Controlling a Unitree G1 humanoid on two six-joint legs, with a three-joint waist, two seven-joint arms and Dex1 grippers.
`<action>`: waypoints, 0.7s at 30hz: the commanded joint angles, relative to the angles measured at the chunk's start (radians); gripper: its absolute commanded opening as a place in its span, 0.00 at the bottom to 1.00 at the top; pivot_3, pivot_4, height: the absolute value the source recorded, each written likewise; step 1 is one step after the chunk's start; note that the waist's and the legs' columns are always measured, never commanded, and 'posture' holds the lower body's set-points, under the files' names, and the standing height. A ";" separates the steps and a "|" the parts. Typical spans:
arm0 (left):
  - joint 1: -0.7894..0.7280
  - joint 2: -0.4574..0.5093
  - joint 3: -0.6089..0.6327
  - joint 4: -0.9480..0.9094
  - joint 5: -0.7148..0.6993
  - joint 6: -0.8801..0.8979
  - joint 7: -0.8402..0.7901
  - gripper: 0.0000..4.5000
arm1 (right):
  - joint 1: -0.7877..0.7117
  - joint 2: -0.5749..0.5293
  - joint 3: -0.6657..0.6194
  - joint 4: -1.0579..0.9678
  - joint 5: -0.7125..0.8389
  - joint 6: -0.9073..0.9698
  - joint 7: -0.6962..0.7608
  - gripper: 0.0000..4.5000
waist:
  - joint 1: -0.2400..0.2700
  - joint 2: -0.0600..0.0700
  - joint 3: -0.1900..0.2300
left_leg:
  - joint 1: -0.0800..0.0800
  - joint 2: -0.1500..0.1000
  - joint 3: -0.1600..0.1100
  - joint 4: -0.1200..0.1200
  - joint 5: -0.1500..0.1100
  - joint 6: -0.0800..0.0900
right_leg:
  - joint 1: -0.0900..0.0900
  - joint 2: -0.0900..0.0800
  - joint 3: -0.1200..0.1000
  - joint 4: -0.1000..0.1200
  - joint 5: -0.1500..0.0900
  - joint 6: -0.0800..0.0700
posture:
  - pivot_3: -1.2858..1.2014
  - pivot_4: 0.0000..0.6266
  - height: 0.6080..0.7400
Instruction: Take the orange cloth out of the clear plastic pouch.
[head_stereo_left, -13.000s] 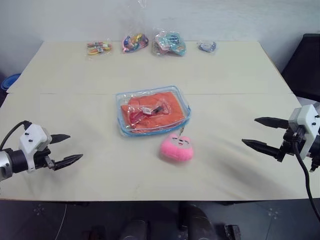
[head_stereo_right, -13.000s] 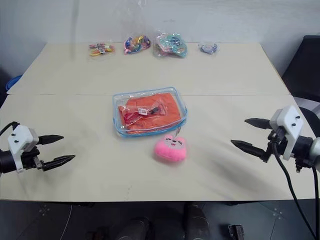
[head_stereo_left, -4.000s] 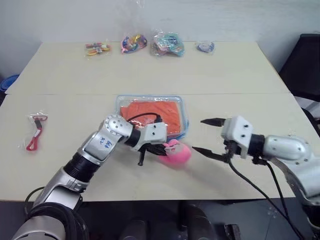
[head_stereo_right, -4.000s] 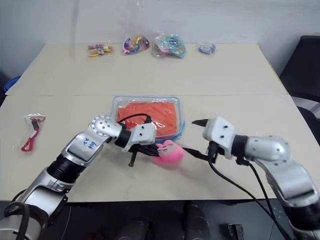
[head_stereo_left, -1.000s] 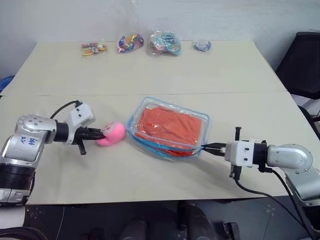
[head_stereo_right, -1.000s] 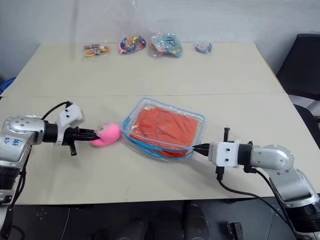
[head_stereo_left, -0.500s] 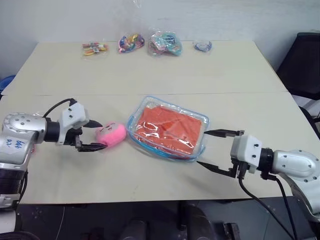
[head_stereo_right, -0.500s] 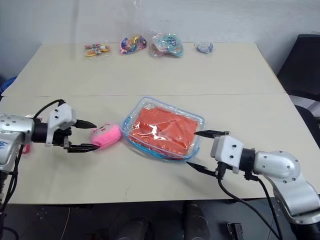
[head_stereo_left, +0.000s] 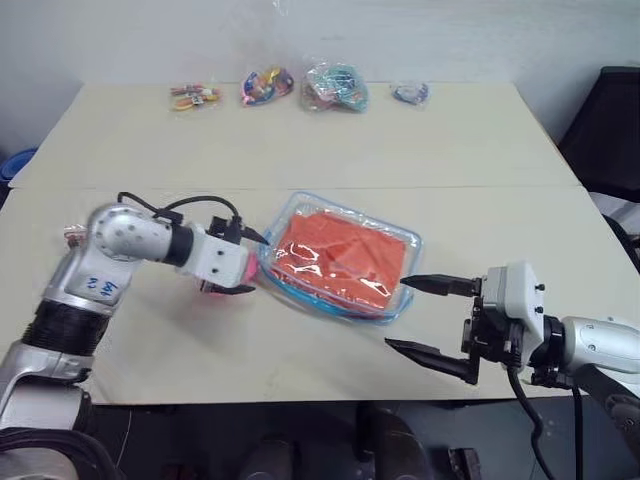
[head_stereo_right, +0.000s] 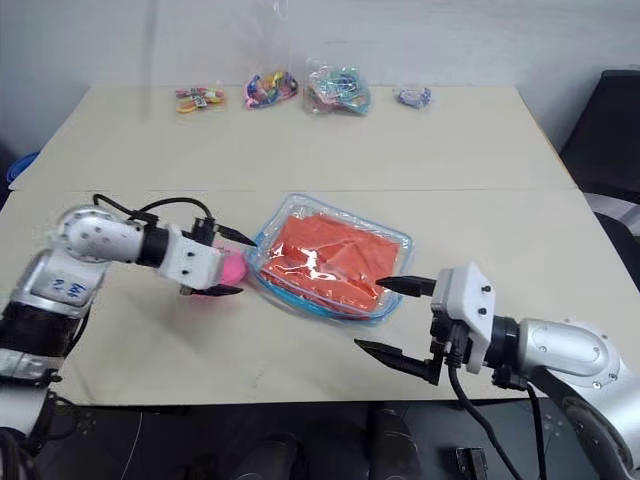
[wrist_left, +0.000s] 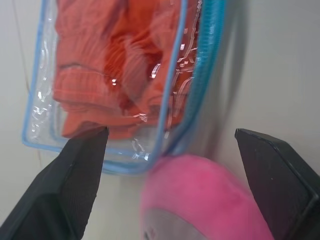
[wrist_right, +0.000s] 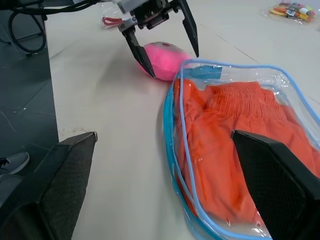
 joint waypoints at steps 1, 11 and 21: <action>-0.068 -0.050 0.008 0.056 0.047 -0.071 0.103 0.95 | 0.009 -0.006 -0.024 -0.042 0.007 -0.002 -0.016 0.99 | 0.002 0.000 0.000 | 0.000 0.000 0.000 0.000 0.000 0.000 | 0.000 0.000 0.000 0.000 0.000 0.000 | 0.52 0.24 1.00; -0.082 -0.081 -0.012 0.135 0.055 -0.135 0.120 0.86 | 0.048 -0.007 -0.034 -0.042 -0.021 -0.025 -0.013 1.00 | 0.000 -0.001 0.000 | 0.001 -0.001 0.002 0.001 -0.001 0.003 | 0.000 -0.001 0.000 0.000 0.001 0.001 | 0.52 0.24 1.00; -0.056 -0.075 0.006 0.067 -0.055 -0.030 0.029 0.17 | 0.070 0.000 -0.030 -0.029 -0.067 -0.057 -0.002 1.00 | 0.001 -0.001 0.000 | 0.001 -0.001 0.002 0.001 -0.001 0.003 | 0.001 -0.001 0.000 0.000 0.001 0.001 | 0.52 0.24 1.00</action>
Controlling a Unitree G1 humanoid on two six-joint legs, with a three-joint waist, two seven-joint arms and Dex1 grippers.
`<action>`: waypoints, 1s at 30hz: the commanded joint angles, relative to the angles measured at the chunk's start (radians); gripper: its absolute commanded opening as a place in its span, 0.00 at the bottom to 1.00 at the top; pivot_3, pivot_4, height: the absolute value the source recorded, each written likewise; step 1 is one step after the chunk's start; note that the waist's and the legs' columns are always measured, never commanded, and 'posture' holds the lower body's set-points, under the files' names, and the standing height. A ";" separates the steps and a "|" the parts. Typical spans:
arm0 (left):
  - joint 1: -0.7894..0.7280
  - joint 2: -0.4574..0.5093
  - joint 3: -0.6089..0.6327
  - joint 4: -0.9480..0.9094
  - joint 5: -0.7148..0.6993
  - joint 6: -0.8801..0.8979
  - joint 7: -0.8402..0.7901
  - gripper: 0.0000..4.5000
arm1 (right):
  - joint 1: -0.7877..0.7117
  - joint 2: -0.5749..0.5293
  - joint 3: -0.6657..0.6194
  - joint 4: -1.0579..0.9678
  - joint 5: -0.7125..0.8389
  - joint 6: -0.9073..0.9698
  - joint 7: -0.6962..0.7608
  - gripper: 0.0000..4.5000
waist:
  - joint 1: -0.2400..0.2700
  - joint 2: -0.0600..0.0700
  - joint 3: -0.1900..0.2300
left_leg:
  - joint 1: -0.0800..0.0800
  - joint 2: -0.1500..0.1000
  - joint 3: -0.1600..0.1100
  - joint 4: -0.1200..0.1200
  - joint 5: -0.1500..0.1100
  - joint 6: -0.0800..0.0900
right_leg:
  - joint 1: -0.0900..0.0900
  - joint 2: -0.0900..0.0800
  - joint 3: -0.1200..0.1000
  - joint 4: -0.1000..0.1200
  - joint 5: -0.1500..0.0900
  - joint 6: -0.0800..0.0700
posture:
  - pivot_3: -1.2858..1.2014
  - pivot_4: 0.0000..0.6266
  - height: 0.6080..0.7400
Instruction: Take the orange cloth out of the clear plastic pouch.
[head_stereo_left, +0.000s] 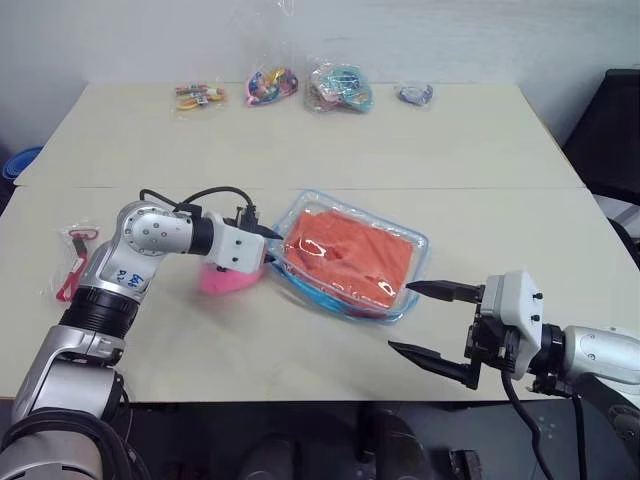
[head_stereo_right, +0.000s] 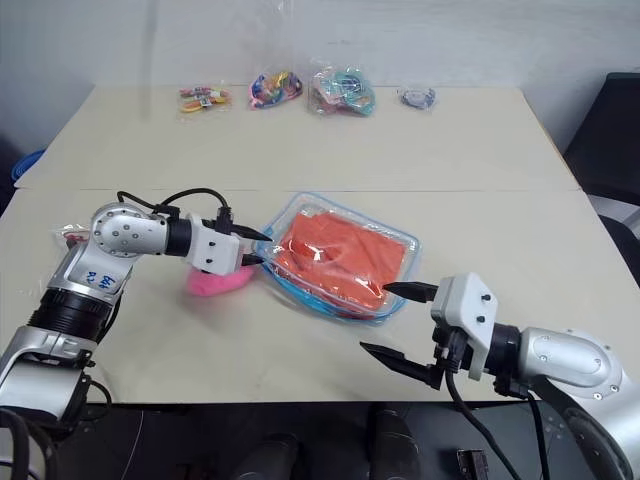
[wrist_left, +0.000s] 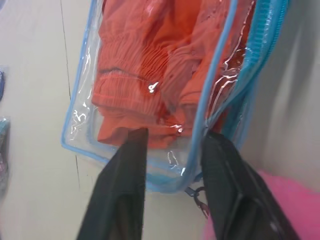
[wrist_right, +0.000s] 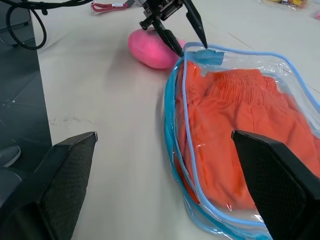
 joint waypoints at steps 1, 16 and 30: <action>0.009 0.008 0.032 -0.088 -0.088 0.084 -0.049 0.10 | 0.009 0.000 -0.020 -0.015 -0.023 -0.034 0.007 1.00 | 0.000 0.000 0.000 | 0.000 0.000 0.000 0.000 0.000 0.000 | 0.000 0.000 0.000 0.000 0.000 0.000 | 0.52 0.24 1.00; 0.079 -0.083 0.037 -0.611 -0.392 1.139 0.050 0.00 | -0.009 0.059 0.065 -0.051 -0.121 -0.079 -0.047 0.62 | -0.001 0.000 0.000 | 0.000 -0.001 -0.002 0.000 0.000 0.000 | 0.001 0.000 0.002 0.000 0.000 0.000 | 0.52 0.24 1.00; 0.111 -0.119 -0.011 -0.683 -0.375 1.212 0.144 0.00 | -0.032 0.061 0.278 0.125 -0.490 -0.161 -0.127 0.07 | 0.000 0.000 0.000 | 0.000 -0.001 -0.001 0.000 0.000 0.000 | 0.000 0.000 0.003 0.000 0.000 0.000 | 0.52 0.24 1.00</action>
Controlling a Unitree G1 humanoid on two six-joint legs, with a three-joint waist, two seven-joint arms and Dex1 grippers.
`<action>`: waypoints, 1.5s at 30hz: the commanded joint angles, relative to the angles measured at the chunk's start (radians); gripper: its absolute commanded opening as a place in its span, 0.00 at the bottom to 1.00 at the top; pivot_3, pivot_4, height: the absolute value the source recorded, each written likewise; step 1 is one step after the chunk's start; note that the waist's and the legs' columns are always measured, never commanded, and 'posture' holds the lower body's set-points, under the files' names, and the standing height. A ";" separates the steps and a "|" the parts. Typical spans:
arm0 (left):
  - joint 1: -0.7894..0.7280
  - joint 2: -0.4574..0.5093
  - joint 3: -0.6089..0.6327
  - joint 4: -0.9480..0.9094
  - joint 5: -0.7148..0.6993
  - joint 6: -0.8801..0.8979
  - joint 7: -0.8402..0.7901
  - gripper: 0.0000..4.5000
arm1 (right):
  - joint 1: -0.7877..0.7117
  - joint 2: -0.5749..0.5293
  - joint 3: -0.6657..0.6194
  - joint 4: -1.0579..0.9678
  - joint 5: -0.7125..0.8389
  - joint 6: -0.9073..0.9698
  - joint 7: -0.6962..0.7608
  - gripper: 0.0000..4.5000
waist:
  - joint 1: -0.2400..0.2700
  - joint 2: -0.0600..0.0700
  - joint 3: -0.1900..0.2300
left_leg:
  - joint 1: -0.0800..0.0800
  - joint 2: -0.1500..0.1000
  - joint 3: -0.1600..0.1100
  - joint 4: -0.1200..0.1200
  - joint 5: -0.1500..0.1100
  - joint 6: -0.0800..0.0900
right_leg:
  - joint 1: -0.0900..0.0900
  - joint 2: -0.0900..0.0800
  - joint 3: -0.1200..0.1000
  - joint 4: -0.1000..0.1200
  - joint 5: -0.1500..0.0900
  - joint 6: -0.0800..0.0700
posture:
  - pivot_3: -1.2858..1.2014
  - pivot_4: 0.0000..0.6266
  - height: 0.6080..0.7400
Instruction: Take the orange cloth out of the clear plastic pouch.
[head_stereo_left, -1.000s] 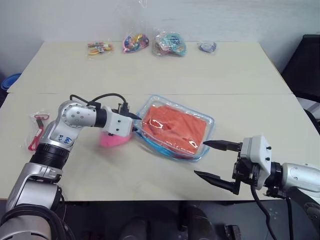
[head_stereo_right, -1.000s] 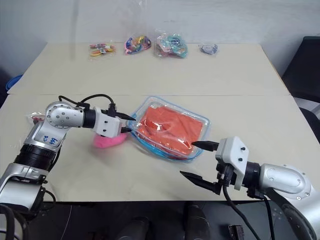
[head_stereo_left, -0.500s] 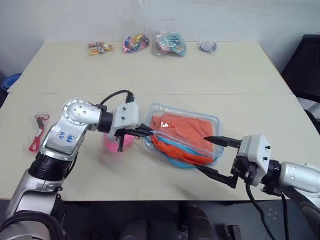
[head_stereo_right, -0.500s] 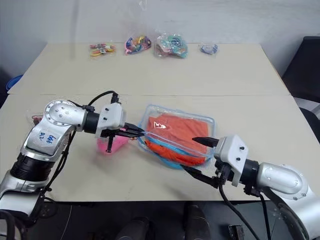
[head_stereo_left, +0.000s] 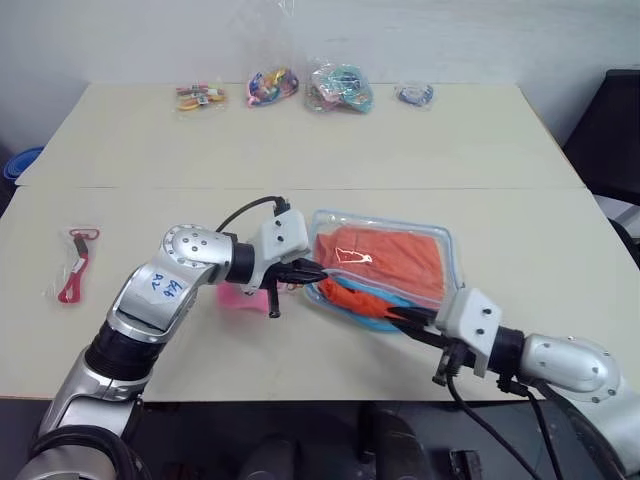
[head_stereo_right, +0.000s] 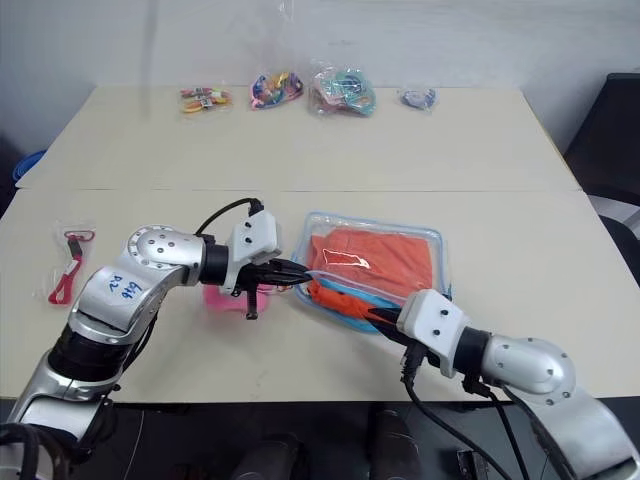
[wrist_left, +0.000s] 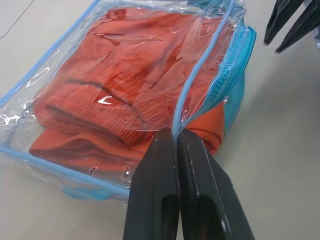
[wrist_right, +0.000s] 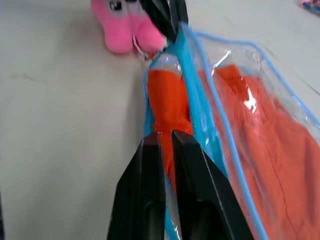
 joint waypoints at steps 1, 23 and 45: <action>-0.005 -0.009 -0.003 -0.037 0.001 -0.003 0.021 0.00 | -0.012 0.019 0.010 0.054 -0.077 -0.045 -0.033 0.07 | 0.000 0.000 0.000 | 0.000 0.000 0.000 0.000 0.000 0.000 | 0.000 0.000 0.000 0.000 0.000 0.000 | 0.52 0.24 1.00; 0.007 -0.031 -0.025 -0.012 0.015 -0.054 0.050 0.00 | -0.061 0.031 0.083 0.141 -0.338 -0.119 -0.058 0.42 | -0.002 0.000 0.000 | 0.000 0.000 0.000 0.000 0.000 0.000 | 0.000 0.000 0.000 0.000 0.000 0.000 | 0.52 0.24 1.00; 0.001 -0.033 -0.025 0.000 0.020 -0.066 0.051 0.00 | -0.104 0.058 0.092 0.132 -0.380 -0.081 -0.026 0.92 | -0.002 0.000 0.000 | 0.000 0.000 0.000 0.000 0.000 0.000 | 0.000 0.000 0.000 0.000 0.000 0.000 | 0.52 0.24 1.00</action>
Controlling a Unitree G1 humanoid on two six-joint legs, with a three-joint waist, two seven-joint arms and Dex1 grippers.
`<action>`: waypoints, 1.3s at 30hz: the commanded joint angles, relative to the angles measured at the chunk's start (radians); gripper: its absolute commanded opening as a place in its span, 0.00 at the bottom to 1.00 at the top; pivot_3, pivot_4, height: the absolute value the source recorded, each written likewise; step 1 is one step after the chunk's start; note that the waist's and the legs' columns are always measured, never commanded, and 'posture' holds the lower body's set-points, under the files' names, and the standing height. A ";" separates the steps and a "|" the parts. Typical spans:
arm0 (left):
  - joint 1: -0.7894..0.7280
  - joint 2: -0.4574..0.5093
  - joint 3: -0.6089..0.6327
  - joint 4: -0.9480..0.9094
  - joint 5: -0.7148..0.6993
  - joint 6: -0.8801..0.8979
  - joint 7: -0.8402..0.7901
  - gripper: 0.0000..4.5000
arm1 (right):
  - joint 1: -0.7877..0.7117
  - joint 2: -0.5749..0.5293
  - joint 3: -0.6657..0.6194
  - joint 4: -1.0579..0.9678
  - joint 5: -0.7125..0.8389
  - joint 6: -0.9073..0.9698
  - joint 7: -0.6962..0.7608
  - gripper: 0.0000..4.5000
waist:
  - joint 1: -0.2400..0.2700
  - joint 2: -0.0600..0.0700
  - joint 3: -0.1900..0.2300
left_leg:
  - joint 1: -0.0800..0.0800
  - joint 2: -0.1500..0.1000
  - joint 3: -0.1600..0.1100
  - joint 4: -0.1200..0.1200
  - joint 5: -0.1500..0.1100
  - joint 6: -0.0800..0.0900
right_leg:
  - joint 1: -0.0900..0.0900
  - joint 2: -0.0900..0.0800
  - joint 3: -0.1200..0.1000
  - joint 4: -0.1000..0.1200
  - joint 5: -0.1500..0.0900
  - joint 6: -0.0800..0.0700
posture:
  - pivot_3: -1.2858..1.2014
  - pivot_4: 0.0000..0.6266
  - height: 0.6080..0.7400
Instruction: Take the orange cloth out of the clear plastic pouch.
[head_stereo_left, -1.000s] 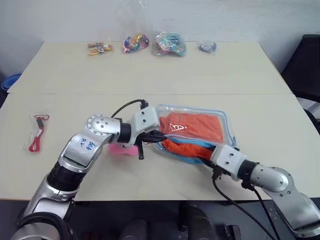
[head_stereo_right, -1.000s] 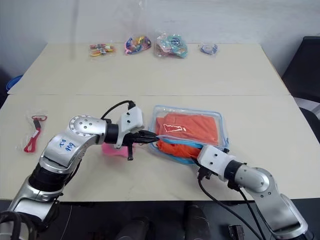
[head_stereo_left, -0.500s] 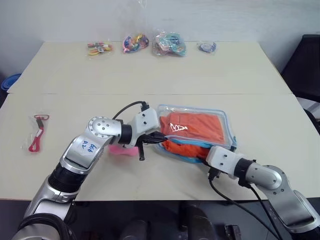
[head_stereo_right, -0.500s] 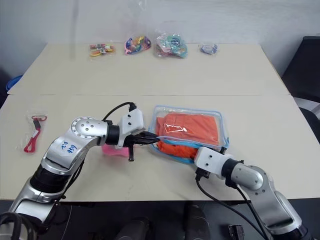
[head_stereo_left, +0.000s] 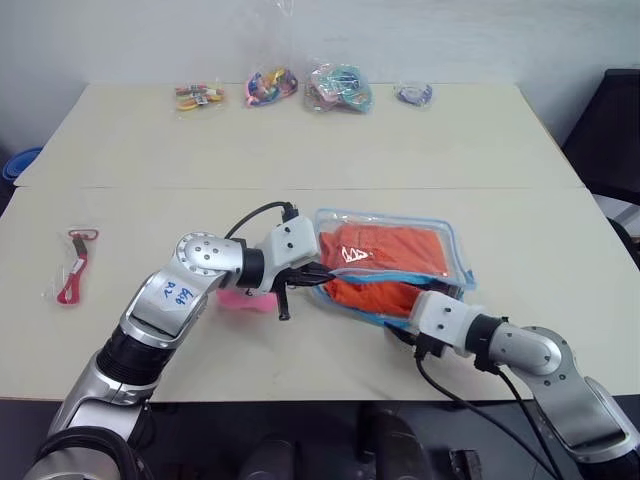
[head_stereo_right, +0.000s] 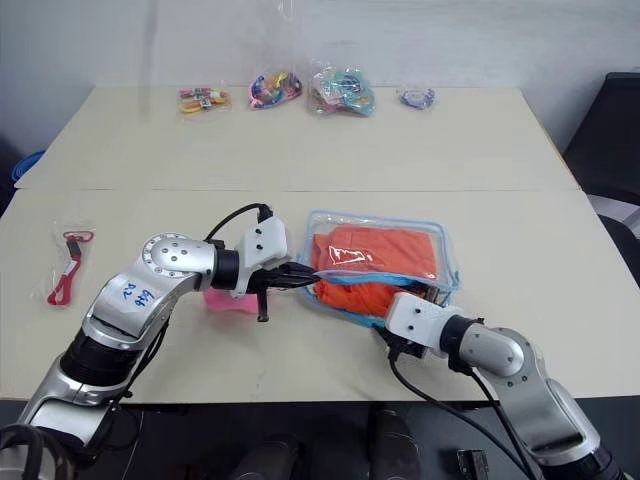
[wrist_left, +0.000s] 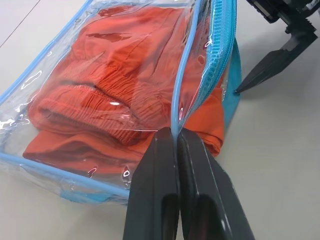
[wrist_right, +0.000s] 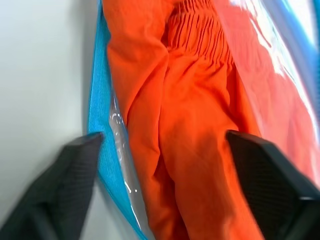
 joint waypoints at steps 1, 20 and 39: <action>-0.019 -0.004 0.009 -0.002 0.002 -0.020 -0.002 0.00 | -0.009 0.006 -0.014 -0.022 -0.028 0.002 -0.022 0.92 | 0.000 0.000 0.000 | 0.000 0.000 0.000 0.000 0.000 0.000 | 0.000 0.000 0.000 0.000 0.000 0.000 | 0.52 0.24 1.00; -0.015 -0.012 0.006 -0.011 0.004 -0.023 0.000 0.00 | -0.042 0.002 0.043 0.068 -0.162 -0.047 -0.051 0.51 | -0.002 0.000 0.000 | 0.000 0.000 0.000 0.000 0.000 0.000 | 0.000 0.000 0.000 0.000 0.000 0.000 | 0.52 0.24 1.00; -0.019 -0.026 0.004 -0.010 0.002 -0.020 0.018 0.00 | -0.236 0.065 0.189 0.356 -0.452 -0.157 -0.088 0.43 | -0.007 -0.002 -0.001 | 0.001 0.001 0.000 0.000 0.000 -0.001 | 0.001 0.000 0.000 0.000 0.000 0.000 | 0.52 0.24 1.00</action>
